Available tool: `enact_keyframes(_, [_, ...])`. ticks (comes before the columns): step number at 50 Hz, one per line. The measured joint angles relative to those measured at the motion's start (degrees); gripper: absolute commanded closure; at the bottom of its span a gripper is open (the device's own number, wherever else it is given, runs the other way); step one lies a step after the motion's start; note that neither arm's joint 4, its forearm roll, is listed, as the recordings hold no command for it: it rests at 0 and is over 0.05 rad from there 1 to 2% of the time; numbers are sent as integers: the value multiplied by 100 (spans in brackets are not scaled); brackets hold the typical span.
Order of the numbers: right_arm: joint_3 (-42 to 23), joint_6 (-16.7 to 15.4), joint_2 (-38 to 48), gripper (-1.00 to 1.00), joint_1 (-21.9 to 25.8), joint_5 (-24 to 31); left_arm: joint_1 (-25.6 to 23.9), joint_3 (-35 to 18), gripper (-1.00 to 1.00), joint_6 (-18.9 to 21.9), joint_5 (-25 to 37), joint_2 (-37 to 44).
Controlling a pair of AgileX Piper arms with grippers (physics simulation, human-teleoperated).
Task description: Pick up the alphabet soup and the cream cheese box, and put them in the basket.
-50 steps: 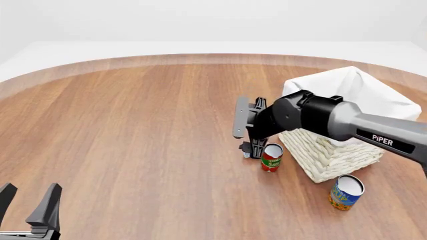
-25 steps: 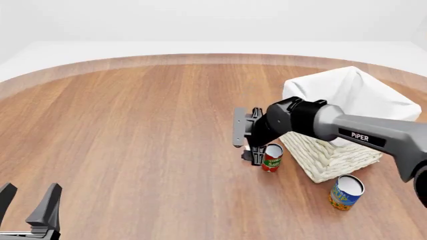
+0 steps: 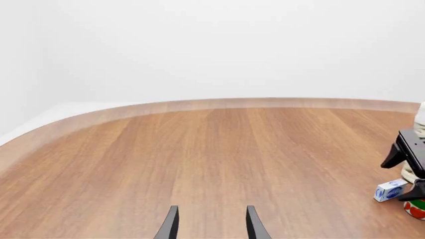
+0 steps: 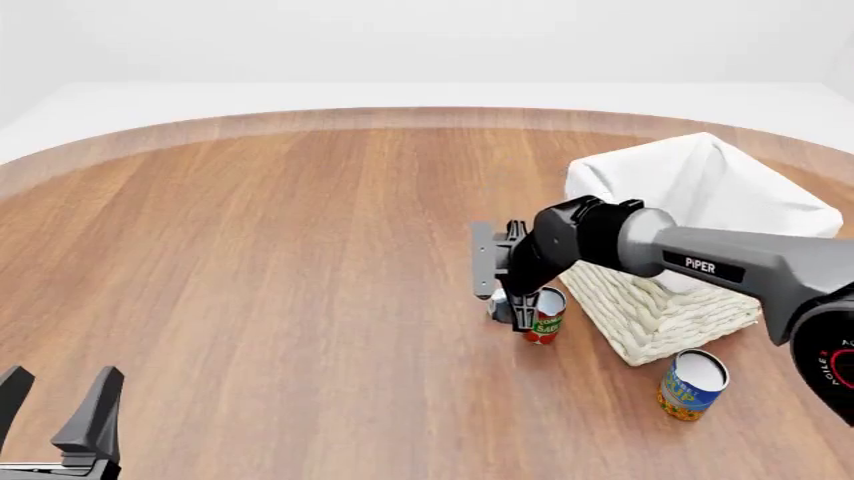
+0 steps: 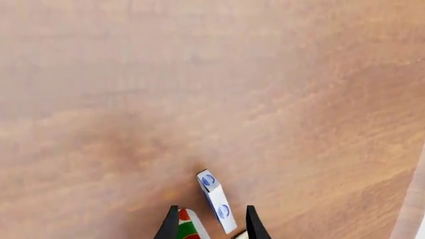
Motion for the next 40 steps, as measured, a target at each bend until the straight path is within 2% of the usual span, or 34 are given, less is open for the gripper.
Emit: enact_keyframes(40, [-432, -4, 373, -100, 56, 165, 0, 0, -100, 0, 0, 0])
